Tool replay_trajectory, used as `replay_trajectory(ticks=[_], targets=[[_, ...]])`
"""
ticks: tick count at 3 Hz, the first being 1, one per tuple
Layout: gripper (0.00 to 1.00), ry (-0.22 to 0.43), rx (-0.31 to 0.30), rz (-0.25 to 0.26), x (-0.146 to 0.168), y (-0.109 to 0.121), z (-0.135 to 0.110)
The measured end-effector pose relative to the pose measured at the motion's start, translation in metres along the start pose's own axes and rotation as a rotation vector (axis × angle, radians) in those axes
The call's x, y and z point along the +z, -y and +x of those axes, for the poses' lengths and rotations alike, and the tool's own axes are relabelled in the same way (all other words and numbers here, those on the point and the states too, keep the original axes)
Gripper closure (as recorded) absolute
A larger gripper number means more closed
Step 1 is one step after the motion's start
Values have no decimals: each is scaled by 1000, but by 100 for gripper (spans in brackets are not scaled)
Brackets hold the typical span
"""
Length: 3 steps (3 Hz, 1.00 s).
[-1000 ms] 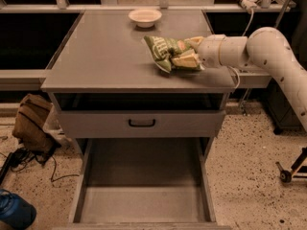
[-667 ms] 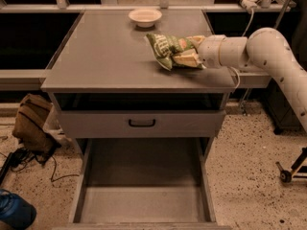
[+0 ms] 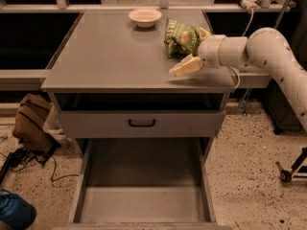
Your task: Pick green jalapeno chip bag from middle drawer and place on counter
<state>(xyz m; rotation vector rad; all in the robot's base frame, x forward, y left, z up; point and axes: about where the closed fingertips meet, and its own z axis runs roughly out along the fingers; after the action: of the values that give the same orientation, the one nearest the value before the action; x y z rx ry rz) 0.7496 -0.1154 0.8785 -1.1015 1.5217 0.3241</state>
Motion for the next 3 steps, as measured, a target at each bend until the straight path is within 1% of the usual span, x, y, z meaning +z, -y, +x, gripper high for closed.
replay_trajectory(ticks=[1,2,3], targets=[[0,-40,-18,24,-15,2,-16],[0,-123,-50,149,-74,14,-49],[0,-207,-66,337,-158,24,-95]])
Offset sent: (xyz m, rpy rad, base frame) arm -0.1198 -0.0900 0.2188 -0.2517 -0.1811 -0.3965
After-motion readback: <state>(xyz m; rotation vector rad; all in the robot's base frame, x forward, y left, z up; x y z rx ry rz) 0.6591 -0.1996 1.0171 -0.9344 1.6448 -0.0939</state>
